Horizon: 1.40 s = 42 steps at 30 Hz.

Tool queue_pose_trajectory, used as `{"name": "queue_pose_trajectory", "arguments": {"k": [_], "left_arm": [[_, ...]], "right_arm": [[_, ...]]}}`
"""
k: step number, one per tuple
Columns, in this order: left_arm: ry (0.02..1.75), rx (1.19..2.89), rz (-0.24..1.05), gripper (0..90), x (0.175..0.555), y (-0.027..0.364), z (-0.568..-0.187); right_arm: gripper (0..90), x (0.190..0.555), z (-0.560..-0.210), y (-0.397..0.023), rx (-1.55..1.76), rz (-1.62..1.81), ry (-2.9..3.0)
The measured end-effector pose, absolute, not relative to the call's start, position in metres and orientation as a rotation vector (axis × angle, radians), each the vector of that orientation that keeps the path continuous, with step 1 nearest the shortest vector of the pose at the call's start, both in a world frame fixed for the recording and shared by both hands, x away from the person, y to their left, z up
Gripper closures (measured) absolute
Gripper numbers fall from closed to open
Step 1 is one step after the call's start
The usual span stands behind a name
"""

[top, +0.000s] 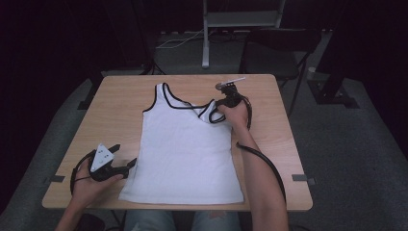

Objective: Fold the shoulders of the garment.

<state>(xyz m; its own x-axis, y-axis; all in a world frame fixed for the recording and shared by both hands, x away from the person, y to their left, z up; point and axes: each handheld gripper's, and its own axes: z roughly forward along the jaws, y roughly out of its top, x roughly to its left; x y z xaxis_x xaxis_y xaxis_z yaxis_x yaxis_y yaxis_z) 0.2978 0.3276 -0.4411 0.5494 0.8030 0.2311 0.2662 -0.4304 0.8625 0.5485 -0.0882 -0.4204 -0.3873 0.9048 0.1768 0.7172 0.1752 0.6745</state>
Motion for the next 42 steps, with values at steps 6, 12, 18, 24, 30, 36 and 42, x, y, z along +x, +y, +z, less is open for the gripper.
{"name": "queue_pose_trajectory", "arguments": {"k": [6,12,18,24,30,36,42], "left_arm": [[0.862,1.969,0.829,20.3,0.298,0.327,-0.441],[0.864,1.961,0.828,20.3,0.298,0.328,-0.441],[0.859,1.966,0.83,20.2,0.298,0.327,-0.441],[0.859,1.965,0.831,20.3,0.297,0.327,-0.441],[0.858,1.969,0.832,20.3,0.298,0.327,-0.441],[0.858,1.967,0.833,20.3,0.297,0.327,-0.441],[0.858,1.969,0.834,20.3,0.297,0.327,-0.441]], "right_arm": [[64.6,0.549,-0.425,-0.085,1.539,0.993,2.207],[70.8,0.55,-0.43,-0.083,1.515,0.986,2.213],[81.6,0.549,-0.431,-0.083,1.48,0.988,2.222],[85.8,0.547,-0.429,-0.083,1.471,0.987,2.221],[86.2,0.539,-0.417,-0.08,1.422,1.064,2.21],[86.2,0.523,-0.401,-0.074,1.344,1.149,2.212],[86.2,0.509,-0.392,-0.066,1.283,1.221,2.222]]}}
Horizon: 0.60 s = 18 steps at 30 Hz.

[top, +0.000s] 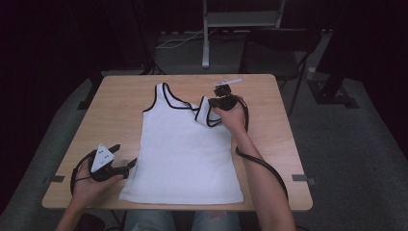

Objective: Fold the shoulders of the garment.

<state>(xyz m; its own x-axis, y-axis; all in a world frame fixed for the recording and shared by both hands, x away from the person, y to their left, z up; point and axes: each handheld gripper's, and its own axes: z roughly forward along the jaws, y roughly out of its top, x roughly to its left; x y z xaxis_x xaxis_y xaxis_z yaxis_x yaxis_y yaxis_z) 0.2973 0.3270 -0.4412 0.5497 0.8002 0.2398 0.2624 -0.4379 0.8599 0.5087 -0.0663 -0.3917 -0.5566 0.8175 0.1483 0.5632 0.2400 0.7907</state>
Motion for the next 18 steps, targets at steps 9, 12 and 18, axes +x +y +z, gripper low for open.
{"name": "queue_pose_trajectory", "arguments": {"k": [9,12,18], "left_arm": [[0.855,1.974,0.839,20.3,0.297,0.326,-0.441],[0.855,1.973,0.84,20.2,0.297,0.326,-0.441],[0.855,1.974,0.841,20.2,0.297,0.326,-0.441]], "right_arm": [[86.1,0.487,-0.392,-0.058,1.216,1.291,2.264],[86.1,0.484,-0.391,-0.058,1.207,1.3,2.268],[86.1,0.478,-0.388,-0.054,1.179,1.305,2.274]]}}
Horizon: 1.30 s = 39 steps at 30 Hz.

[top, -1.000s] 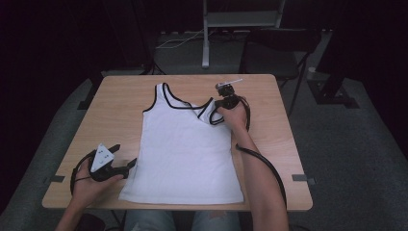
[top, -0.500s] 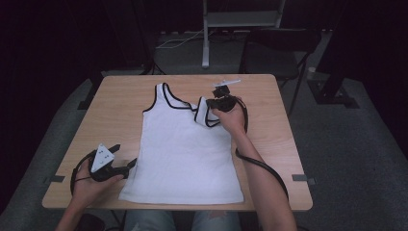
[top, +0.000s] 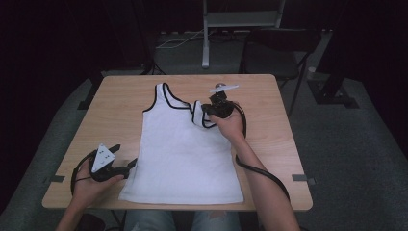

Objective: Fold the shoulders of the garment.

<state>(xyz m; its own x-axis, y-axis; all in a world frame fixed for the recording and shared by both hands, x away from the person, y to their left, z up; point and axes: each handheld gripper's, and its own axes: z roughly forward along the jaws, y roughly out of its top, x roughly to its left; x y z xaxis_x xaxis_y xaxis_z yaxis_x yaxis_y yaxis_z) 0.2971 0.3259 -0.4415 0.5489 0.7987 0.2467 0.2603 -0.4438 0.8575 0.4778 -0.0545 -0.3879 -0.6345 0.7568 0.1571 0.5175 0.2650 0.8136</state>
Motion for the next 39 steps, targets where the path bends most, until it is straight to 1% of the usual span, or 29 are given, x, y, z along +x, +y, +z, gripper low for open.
{"name": "queue_pose_trajectory", "arguments": {"k": [10,39], "left_arm": [[0.854,1.974,0.842,20.2,0.297,0.326,-0.442],[0.854,1.973,0.844,20.2,0.297,0.326,-0.442]], "right_arm": [[86.0,0.47,-0.387,-0.051,1.153,1.307,2.291],[85.9,0.446,-0.397,-0.038,1.077,1.306,2.357]]}}
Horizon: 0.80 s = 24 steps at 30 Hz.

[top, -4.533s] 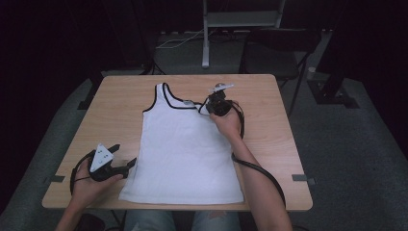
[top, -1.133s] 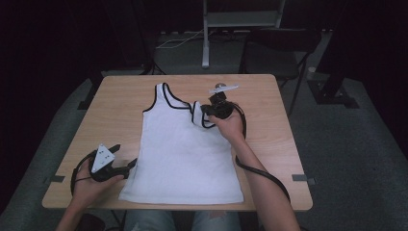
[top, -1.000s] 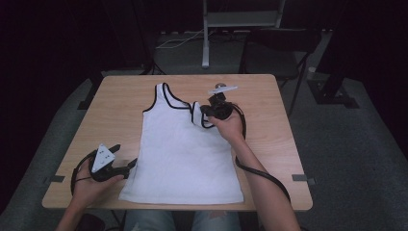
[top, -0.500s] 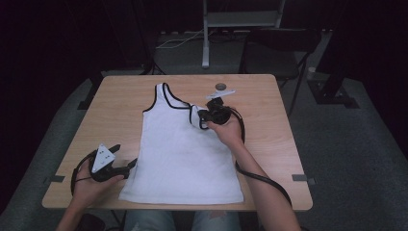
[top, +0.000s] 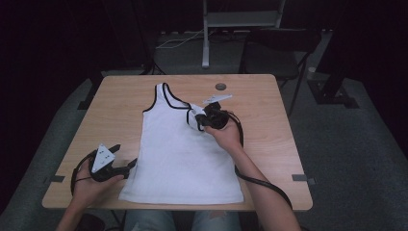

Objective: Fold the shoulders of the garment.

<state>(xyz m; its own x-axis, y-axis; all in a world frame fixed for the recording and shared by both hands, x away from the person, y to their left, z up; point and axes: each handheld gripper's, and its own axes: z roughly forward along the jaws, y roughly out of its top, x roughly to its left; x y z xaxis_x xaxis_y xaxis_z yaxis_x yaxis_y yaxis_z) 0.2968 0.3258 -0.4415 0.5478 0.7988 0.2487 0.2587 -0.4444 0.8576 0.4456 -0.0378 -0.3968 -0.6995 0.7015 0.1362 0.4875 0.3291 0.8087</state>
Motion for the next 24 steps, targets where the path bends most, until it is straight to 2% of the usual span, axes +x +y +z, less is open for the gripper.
{"name": "queue_pose_trajectory", "arguments": {"k": [24], "left_arm": [[0.849,1.981,0.847,20.3,0.297,0.325,-0.442]], "right_arm": [[83.0,0.418,-0.424,-0.019,0.966,1.249,2.52]]}}
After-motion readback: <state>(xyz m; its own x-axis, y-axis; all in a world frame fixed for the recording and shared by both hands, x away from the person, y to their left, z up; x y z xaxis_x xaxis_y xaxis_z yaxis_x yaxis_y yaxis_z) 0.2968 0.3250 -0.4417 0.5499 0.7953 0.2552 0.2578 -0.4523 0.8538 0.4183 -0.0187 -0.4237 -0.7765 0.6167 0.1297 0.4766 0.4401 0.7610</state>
